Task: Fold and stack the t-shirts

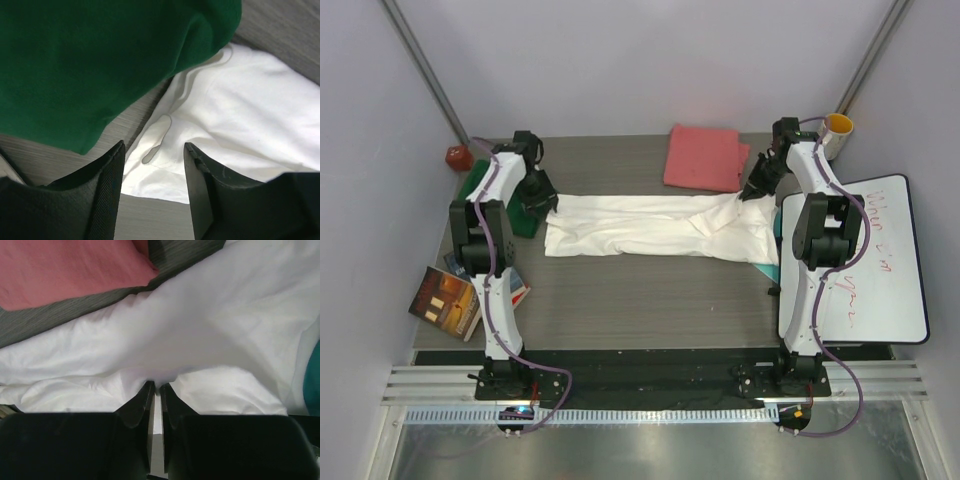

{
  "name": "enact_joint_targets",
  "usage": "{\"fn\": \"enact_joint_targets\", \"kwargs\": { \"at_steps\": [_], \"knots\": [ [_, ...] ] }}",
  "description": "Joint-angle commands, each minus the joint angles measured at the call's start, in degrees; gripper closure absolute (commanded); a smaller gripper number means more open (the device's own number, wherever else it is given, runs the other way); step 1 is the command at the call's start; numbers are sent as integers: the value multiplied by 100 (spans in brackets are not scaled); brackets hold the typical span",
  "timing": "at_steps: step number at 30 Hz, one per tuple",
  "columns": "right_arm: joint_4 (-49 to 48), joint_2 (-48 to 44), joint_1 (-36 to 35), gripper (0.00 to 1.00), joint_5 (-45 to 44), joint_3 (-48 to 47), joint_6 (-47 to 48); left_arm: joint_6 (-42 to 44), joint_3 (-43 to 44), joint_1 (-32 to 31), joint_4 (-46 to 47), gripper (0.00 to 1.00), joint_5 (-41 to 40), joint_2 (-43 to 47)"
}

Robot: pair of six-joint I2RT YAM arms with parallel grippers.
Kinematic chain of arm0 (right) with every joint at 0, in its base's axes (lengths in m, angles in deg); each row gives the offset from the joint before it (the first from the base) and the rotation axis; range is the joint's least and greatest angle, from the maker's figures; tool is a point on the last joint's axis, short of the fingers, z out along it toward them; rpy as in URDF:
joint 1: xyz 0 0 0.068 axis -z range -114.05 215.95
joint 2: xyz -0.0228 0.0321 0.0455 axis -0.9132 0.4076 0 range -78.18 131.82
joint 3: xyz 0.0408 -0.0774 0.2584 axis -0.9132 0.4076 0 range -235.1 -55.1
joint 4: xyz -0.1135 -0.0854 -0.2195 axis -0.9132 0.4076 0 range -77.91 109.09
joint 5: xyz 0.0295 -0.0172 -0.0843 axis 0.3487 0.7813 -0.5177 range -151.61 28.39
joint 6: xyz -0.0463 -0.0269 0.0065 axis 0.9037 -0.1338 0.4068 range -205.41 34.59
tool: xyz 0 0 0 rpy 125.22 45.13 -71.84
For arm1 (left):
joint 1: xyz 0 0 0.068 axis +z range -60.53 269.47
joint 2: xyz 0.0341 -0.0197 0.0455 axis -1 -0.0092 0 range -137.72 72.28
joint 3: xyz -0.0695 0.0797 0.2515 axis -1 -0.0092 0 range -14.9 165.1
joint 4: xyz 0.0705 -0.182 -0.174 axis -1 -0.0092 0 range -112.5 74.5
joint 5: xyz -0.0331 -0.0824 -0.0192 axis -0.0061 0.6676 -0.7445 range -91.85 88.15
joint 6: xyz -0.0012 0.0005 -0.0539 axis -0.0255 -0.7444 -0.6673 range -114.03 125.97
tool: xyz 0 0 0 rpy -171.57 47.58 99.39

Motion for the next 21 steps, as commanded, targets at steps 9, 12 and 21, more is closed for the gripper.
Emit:
{"fn": "enact_joint_targets", "kwargs": {
  "at_steps": [9, 12, 21],
  "knots": [
    [54, -369, 44, 78, -503, -96, -11, 72, -199, -86, 394, 58, 251, 1050],
    [18, -614, 36, 77, -389, 62, -11, 257, -788, -472, 508, 62, 508, 1357],
    [-341, -1449, -298, 73, 95, 1608, 7, 292, -1906, -1370, 886, 64, 1080, 1394]
  ]
}}
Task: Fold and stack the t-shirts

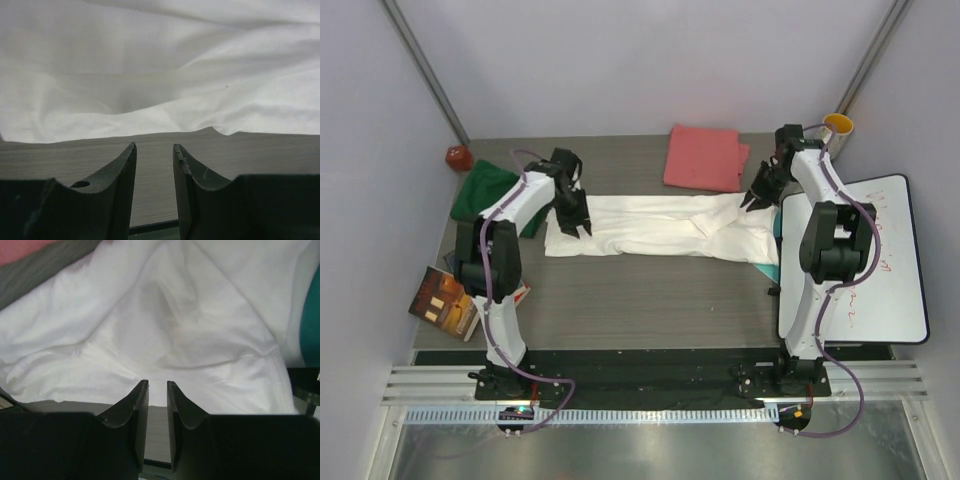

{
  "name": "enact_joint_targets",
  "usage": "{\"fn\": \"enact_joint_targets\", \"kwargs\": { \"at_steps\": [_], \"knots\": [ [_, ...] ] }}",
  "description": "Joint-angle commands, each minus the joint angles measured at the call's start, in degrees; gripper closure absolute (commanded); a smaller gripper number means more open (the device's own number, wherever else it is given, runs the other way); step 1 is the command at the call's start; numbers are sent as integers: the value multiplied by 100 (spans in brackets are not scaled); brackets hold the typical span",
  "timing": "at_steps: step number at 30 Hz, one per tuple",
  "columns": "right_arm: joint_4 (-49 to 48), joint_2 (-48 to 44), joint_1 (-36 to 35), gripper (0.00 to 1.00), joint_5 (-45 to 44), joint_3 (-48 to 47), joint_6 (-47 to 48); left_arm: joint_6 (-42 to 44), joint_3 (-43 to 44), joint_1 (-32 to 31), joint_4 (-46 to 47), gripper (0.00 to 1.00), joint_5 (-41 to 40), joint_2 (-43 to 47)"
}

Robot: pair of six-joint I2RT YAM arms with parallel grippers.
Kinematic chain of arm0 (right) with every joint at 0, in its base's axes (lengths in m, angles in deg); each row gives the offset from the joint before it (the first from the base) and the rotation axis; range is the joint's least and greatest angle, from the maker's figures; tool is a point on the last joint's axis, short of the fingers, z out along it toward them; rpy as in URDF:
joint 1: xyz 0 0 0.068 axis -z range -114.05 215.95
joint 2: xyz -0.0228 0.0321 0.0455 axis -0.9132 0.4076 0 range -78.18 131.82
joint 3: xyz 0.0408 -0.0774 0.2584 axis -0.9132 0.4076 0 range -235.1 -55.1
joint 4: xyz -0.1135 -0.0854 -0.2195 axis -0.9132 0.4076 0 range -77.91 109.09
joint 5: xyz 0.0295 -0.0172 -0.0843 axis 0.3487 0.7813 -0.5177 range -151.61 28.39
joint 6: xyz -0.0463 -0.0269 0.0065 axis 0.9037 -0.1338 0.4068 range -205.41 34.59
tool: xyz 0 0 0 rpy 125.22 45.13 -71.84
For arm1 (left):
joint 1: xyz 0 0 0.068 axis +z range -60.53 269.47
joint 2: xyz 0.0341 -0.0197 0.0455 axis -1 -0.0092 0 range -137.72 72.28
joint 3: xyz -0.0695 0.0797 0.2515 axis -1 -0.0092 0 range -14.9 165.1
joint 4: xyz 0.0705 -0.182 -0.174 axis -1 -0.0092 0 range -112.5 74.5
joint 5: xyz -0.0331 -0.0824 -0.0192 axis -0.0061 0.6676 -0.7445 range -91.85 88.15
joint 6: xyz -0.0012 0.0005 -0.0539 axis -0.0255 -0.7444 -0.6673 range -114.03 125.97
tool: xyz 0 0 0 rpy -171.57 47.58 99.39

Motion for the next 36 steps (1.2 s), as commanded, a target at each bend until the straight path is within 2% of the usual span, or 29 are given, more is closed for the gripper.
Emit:
{"fn": "enact_joint_targets", "kwargs": {
  "at_steps": [1, 4, 12, 13, 20, 32, 36],
  "knots": [
    [-298, -604, -239, 74, 230, 699, 11, 87, -44, -175, 274, 65, 343, -134],
    [-439, -631, -538, 75, 266, 999, -24, 104, 96, -219, 310, 68, 352, -310],
    [-509, -438, -617, 79, -217, 1315, 169, 218, 2, -245, 301, 75, -7, -557],
    [-518, -403, -609, 80, -305, 1342, 187, 236, -52, -237, 318, 81, -121, -566],
    [-431, -16, -617, 91, -631, 1430, 336, 342, -518, -237, 266, 99, -552, -811],
    [-149, 187, -565, 93, -1052, 1579, 398, 219, -1335, -219, 99, 100, -1089, -592],
    [-123, 213, -494, 93, -1018, 1588, 398, 166, -1985, -149, 160, 100, -1089, -276]
  ]
}}
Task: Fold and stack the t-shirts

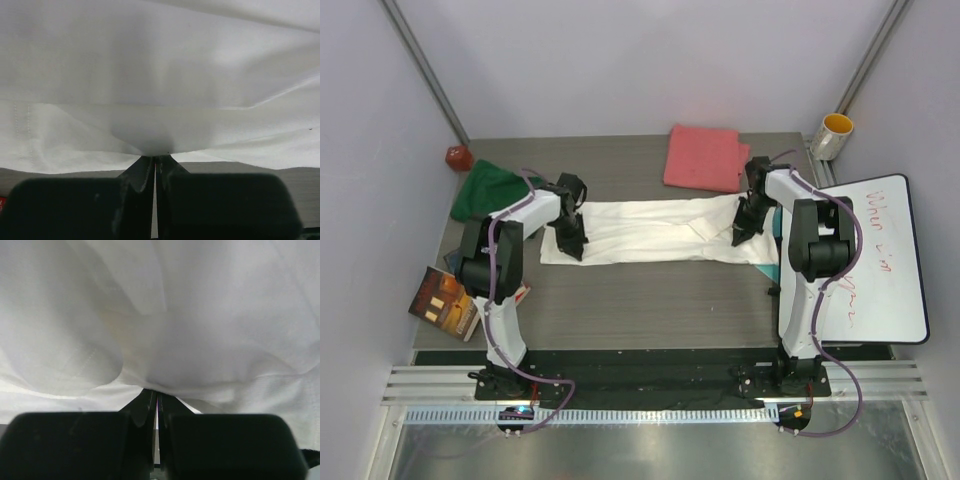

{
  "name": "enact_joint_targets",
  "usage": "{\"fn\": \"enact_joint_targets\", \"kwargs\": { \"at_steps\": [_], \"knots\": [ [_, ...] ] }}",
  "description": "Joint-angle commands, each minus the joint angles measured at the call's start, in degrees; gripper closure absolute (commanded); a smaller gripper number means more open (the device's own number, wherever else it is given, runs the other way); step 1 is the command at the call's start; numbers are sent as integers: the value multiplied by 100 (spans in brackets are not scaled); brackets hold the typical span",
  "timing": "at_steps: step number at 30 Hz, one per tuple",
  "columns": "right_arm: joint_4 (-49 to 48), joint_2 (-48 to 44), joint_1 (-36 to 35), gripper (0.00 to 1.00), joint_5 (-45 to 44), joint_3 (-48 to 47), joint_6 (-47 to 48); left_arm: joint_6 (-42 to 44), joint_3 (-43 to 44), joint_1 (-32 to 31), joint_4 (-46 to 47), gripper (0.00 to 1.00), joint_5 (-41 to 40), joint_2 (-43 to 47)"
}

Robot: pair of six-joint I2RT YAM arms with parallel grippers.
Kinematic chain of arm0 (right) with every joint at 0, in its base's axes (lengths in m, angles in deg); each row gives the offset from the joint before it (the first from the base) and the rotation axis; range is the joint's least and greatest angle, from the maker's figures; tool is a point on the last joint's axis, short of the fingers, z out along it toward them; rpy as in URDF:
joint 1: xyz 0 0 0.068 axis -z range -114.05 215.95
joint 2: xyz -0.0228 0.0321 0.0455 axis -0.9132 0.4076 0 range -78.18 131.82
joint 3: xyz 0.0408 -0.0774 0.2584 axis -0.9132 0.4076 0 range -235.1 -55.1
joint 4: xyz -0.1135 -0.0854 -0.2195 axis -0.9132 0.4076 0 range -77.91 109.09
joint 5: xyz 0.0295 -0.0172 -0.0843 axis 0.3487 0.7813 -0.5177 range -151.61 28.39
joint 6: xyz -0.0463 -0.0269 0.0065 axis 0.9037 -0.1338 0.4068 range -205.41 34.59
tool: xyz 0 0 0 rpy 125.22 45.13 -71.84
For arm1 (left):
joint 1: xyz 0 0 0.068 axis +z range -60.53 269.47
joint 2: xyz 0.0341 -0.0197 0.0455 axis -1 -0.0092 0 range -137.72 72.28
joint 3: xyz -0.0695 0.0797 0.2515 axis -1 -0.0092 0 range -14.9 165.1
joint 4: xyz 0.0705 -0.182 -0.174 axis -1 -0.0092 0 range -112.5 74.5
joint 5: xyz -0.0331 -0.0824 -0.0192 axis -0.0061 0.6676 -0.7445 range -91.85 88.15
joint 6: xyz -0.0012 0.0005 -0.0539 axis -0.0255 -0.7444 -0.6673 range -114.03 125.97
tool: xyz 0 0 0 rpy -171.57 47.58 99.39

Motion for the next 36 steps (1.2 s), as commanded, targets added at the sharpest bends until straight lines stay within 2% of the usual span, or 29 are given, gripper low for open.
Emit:
{"fn": "enact_joint_targets", "kwargs": {
  "at_steps": [1, 5, 9, 19, 36],
  "knots": [
    [229, 119, 78, 94, -312, 76, 124, 30, -906, 127, -399, 100, -602, -73],
    [221, 49, 78, 93, 4, 145, 142, 57, -1170, 162, -408, 100, -646, 112],
    [71, -232, 34, 84, 276, 216, 160, 66, -1039, 188, -452, 100, -602, 78],
    [-52, -162, -150, 82, 585, -161, -7, 57, -512, 188, -601, 100, -470, -116],
    [-175, 374, -185, 79, 857, -882, -174, 66, -406, 188, -654, 100, -496, -195]
  ]
}}
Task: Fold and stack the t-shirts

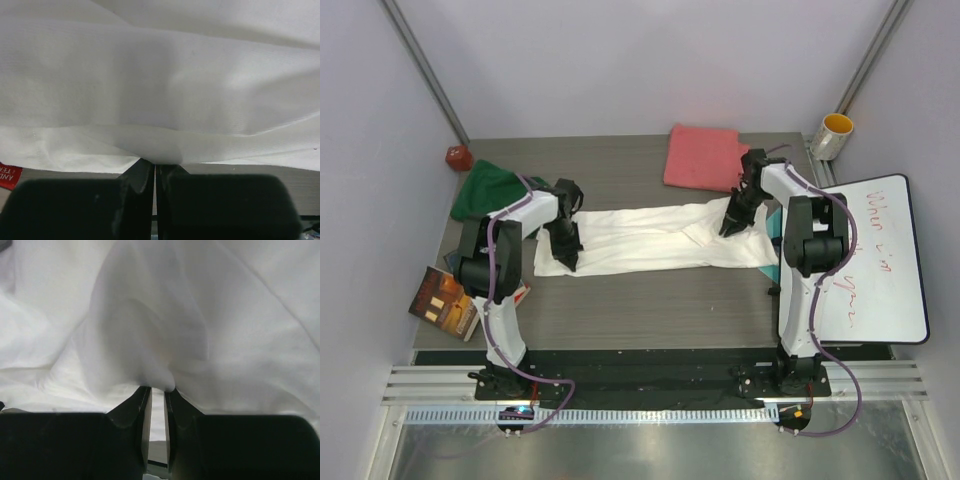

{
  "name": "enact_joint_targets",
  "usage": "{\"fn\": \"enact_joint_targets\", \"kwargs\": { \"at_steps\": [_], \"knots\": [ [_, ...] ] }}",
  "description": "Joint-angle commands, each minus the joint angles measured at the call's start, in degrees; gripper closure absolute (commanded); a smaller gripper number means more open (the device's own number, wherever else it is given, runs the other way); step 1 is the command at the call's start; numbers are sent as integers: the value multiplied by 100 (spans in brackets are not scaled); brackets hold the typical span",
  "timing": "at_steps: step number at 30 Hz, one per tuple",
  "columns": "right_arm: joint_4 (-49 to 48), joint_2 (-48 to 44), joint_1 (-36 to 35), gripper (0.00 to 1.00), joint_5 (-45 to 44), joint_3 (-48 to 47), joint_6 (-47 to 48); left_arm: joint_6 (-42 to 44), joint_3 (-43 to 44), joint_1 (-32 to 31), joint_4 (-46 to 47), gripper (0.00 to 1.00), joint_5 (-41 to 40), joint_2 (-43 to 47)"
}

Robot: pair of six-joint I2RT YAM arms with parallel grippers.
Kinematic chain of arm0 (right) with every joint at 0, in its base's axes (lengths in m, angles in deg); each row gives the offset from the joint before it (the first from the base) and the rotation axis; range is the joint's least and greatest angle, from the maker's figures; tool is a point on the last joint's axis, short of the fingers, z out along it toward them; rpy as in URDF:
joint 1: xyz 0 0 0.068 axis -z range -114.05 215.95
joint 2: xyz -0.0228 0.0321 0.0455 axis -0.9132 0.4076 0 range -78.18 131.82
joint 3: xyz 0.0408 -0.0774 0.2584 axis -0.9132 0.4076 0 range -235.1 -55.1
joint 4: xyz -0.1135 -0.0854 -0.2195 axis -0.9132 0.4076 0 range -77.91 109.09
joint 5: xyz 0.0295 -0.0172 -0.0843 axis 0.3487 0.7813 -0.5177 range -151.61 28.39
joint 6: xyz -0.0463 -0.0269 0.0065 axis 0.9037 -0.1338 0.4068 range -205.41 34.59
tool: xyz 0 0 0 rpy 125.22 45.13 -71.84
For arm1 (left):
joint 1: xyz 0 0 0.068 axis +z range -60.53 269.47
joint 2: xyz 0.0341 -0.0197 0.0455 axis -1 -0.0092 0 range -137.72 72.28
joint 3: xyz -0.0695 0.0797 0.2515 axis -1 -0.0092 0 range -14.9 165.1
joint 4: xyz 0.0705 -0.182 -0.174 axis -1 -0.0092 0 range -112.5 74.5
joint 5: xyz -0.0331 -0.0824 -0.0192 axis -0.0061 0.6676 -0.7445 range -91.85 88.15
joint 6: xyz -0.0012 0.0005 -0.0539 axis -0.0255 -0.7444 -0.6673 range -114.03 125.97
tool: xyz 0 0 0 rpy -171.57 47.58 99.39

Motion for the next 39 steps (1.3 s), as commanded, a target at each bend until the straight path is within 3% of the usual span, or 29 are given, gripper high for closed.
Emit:
{"fn": "enact_joint_targets", "kwargs": {
  "at_steps": [1, 11, 24, 33, 36, 39],
  "knots": [
    [-162, 179, -61, 79, 156, -358, -165, 118, -130, 77, -57, 100, -464, -357],
    [-188, 461, -113, 79, 384, -1218, -306, 127, -139, 77, -66, 100, -455, -418],
    [-188, 488, -157, 78, 411, -1562, -324, 162, -174, 77, -48, 100, -446, -497],
    [-154, 224, -157, 68, 630, -1553, -262, 206, -78, 77, -22, 100, -349, -664],
    [127, -4, -184, 59, 596, -1563, -306, 224, 10, 77, -92, 100, -332, -665],
    [76, -513, -219, 50, 700, -984, -464, 206, 63, 77, -119, 100, -270, -612]
  ]
}}
